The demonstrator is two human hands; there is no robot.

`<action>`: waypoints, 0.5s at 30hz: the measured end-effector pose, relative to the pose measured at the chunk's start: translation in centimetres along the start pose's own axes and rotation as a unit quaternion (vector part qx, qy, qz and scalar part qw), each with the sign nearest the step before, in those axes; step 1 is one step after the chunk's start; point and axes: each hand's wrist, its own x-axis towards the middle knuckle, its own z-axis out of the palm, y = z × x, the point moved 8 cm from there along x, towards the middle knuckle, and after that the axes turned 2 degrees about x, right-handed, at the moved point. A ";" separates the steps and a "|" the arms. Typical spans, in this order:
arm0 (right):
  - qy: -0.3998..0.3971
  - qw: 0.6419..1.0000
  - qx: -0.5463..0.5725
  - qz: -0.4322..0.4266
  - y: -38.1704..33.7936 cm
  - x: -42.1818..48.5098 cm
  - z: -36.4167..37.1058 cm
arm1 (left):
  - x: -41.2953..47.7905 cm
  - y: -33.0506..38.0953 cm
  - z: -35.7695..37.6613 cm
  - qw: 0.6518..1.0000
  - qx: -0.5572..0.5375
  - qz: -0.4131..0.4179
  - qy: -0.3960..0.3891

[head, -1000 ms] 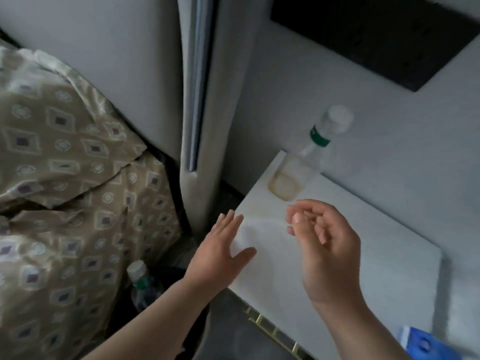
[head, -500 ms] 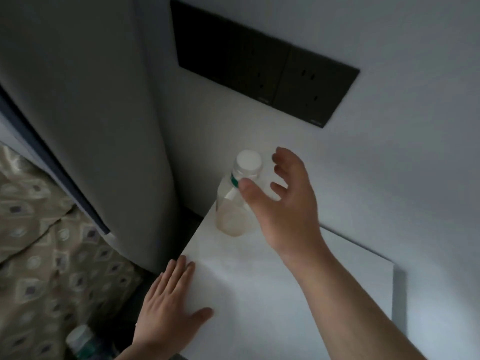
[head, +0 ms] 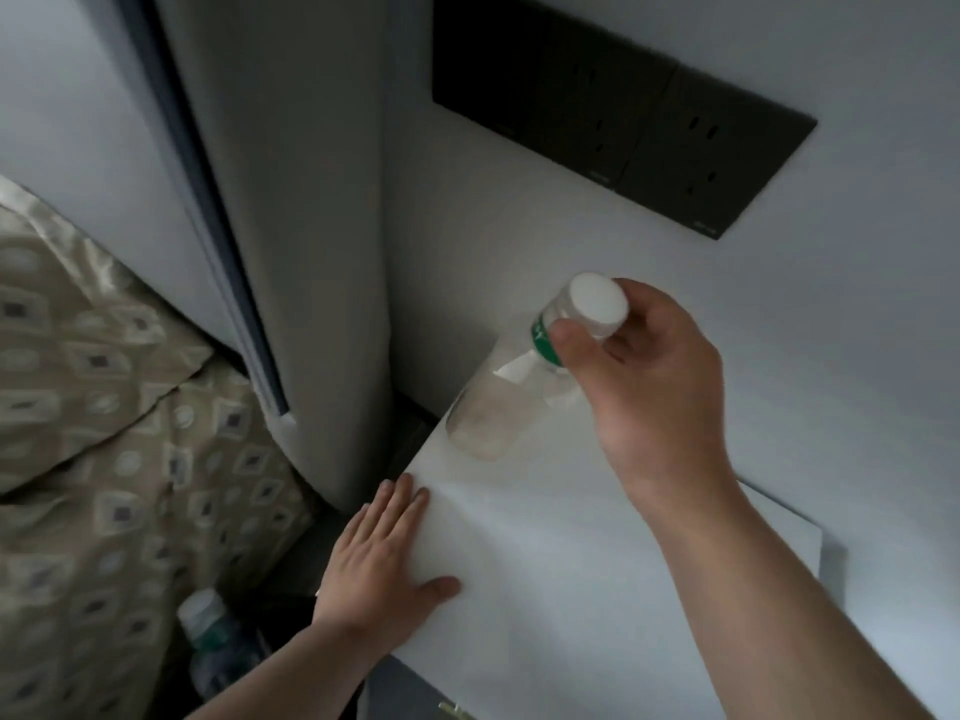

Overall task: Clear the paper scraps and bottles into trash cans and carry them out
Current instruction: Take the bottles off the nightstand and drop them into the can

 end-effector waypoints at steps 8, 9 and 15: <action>-0.032 0.999 0.026 -0.006 -1.8 -6.5 3.0 | -2.9 -1.0 0.1 0.997 0.009 0.008 -0.072; -0.036 0.999 0.032 -0.007 -2.1 -7.0 3.8 | -4.3 -1.7 0.2 0.998 0.004 0.007 -0.064; -0.116 0.993 0.036 -0.016 -3.2 -12.0 11.0 | -17.0 -9.6 5.4 0.991 0.013 0.006 -0.130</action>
